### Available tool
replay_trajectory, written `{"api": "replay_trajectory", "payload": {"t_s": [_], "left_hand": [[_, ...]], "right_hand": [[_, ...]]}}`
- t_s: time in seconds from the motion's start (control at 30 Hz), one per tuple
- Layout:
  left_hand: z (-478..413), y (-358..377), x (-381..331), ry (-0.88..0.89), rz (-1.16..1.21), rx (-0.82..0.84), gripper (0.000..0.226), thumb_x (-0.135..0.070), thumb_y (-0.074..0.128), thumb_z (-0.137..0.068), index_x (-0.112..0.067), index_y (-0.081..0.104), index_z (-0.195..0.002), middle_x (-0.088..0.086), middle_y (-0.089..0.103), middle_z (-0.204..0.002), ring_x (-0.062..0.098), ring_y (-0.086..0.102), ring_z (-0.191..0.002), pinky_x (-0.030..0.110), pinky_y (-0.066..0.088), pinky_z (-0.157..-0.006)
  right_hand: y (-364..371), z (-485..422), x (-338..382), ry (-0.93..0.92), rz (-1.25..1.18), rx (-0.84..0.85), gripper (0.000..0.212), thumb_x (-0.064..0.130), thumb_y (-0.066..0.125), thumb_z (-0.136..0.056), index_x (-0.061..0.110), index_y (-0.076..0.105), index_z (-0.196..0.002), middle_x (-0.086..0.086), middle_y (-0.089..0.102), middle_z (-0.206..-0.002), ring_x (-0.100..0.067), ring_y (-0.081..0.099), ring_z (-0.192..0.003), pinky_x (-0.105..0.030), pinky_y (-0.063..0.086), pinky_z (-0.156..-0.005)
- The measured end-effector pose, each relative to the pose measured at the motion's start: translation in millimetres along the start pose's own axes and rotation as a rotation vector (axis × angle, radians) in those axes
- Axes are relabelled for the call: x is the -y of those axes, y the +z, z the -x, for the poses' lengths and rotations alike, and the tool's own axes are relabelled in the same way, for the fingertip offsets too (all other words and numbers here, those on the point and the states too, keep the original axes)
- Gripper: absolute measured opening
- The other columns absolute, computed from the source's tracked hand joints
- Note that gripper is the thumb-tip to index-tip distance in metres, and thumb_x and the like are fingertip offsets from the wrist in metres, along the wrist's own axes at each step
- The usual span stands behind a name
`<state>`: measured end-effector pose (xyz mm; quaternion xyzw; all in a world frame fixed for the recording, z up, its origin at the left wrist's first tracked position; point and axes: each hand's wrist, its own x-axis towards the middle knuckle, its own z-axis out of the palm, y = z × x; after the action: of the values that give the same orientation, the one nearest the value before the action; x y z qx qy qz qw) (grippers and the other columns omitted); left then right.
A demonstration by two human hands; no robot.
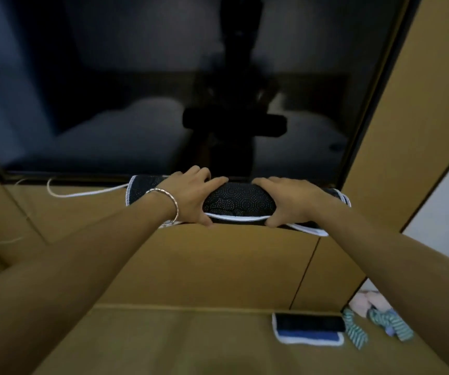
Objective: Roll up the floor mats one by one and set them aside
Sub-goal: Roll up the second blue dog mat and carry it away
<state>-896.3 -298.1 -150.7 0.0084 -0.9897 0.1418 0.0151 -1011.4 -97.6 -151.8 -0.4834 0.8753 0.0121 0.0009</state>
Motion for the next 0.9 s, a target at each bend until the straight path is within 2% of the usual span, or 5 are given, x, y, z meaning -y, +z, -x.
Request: {"api": "replay_trajectory", "payload": {"t_s": [0.17, 0.47, 0.67, 0.77, 0.9], "left_hand": [[-9.1, 73.3, 23.4, 0.040, 0.094, 0.157, 0.100, -0.069, 0.059, -0.073, -0.031, 0.006, -0.148, 0.002, 0.035, -0.132, 0.018, 0.038, -0.118, 0.034, 0.039, -0.096], [-50.2, 236.4, 12.2, 0.069, 0.248, 0.327, 0.089, -0.063, 0.054, -0.081, -0.030, 0.006, -0.149, 0.006, 0.037, -0.131, 0.025, 0.037, -0.119, 0.041, 0.041, -0.095], [-59.2, 371.6, -27.2, -0.029, 0.288, 0.457, 0.086, -0.058, 0.062, -0.076, -0.034, 0.016, -0.145, 0.005, 0.039, -0.130, 0.026, 0.037, -0.119, 0.046, 0.037, -0.100], [-55.8, 463.8, -64.0, -0.107, 0.288, 0.525, 0.080, -0.055, 0.058, -0.080, -0.032, 0.017, -0.144, 0.005, 0.037, -0.133, 0.028, 0.035, -0.121, 0.051, 0.031, -0.104], [-45.8, 593.5, -128.6, -0.219, 0.317, 0.619, 0.079, -0.045, 0.059, -0.082, -0.032, 0.012, -0.144, 0.003, 0.033, -0.138, 0.026, 0.031, -0.127, 0.057, 0.021, -0.109]], "right_hand": [[60.6, -45.5, 7.9, -0.059, -0.090, 0.162, 0.081, 0.041, 0.074, -0.068, 0.032, 0.033, -0.136, 0.008, 0.053, -0.111, -0.012, 0.050, -0.089, -0.029, 0.046, -0.068], [200.4, -110.4, -11.5, -0.080, -0.184, 0.476, 0.082, 0.043, 0.076, -0.072, 0.027, 0.031, -0.139, -0.001, 0.053, -0.118, -0.021, 0.055, -0.102, -0.039, 0.051, -0.080], [371.6, -130.0, -20.4, -0.102, -0.316, 0.510, 0.096, 0.041, 0.074, -0.074, 0.022, 0.019, -0.149, -0.005, 0.048, -0.130, -0.026, 0.050, -0.113, -0.036, 0.045, -0.087], [477.7, -134.3, -21.1, -0.136, -0.336, 0.551, 0.093, 0.040, 0.069, -0.078, 0.021, 0.014, -0.150, -0.006, 0.040, -0.139, -0.027, 0.044, -0.121, -0.036, 0.040, -0.095], [622.2, -126.4, -23.1, -0.172, -0.316, 0.618, 0.082, 0.036, 0.059, -0.086, 0.024, 0.008, -0.149, -0.001, 0.028, -0.148, -0.025, 0.030, -0.133, -0.042, 0.023, -0.111]]}}
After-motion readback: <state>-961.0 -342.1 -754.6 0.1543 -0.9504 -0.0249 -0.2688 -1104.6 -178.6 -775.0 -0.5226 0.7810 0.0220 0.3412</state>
